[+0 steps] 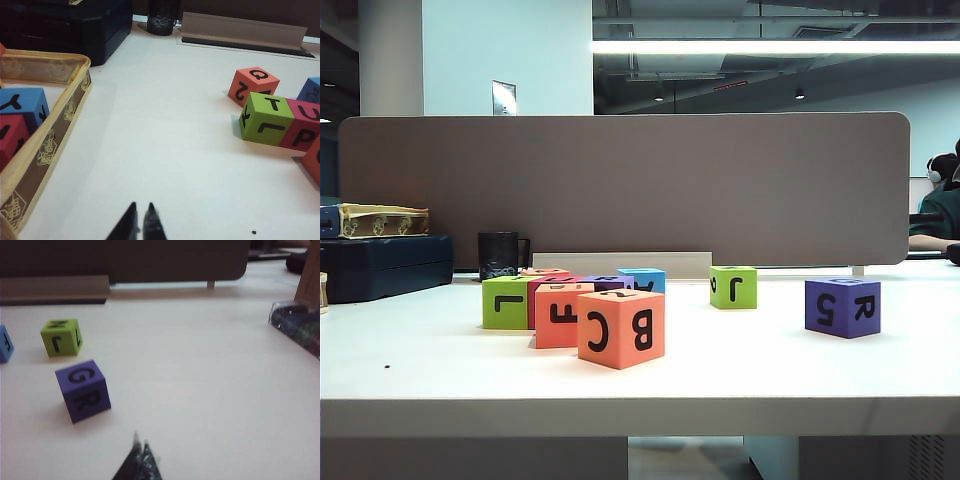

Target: Select the appropriate blocks from the scattered letter blocks on the table and arrange them in a row to spell out "TURING".

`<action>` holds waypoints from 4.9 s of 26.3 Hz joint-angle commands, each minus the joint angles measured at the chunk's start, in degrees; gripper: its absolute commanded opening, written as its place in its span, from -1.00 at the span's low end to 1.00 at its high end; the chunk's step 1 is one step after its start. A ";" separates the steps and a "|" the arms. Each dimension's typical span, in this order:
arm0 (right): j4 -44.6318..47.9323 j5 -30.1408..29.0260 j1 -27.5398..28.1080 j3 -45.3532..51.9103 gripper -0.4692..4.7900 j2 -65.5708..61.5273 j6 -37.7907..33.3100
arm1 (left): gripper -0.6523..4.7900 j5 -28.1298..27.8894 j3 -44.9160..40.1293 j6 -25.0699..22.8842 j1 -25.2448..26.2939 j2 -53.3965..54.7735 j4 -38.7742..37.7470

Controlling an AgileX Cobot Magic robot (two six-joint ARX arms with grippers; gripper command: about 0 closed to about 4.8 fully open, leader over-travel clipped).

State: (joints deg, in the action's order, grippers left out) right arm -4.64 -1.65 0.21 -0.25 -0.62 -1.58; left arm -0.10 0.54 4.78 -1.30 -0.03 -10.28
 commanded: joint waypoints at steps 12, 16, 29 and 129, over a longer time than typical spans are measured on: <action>8.39 -4.55 0.00 -0.46 -0.83 0.66 -2.97 | -0.70 0.35 0.07 0.17 0.02 0.02 -0.37; 8.79 -4.50 0.00 -2.21 -0.83 0.66 -2.95 | -0.70 0.35 0.07 0.17 0.02 0.02 -0.37; 8.63 -4.48 0.00 -7.69 -0.83 0.66 -2.93 | -0.70 0.35 0.07 0.17 0.02 0.02 -0.37; -40.96 -35.82 0.00 -31.08 -0.83 0.61 -10.82 | -0.78 17.07 15.52 15.58 -0.13 0.68 -7.67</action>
State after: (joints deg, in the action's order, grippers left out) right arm -46.24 -37.23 0.19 -31.09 -0.67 -12.38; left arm 16.51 14.85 20.43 -1.34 0.27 -18.17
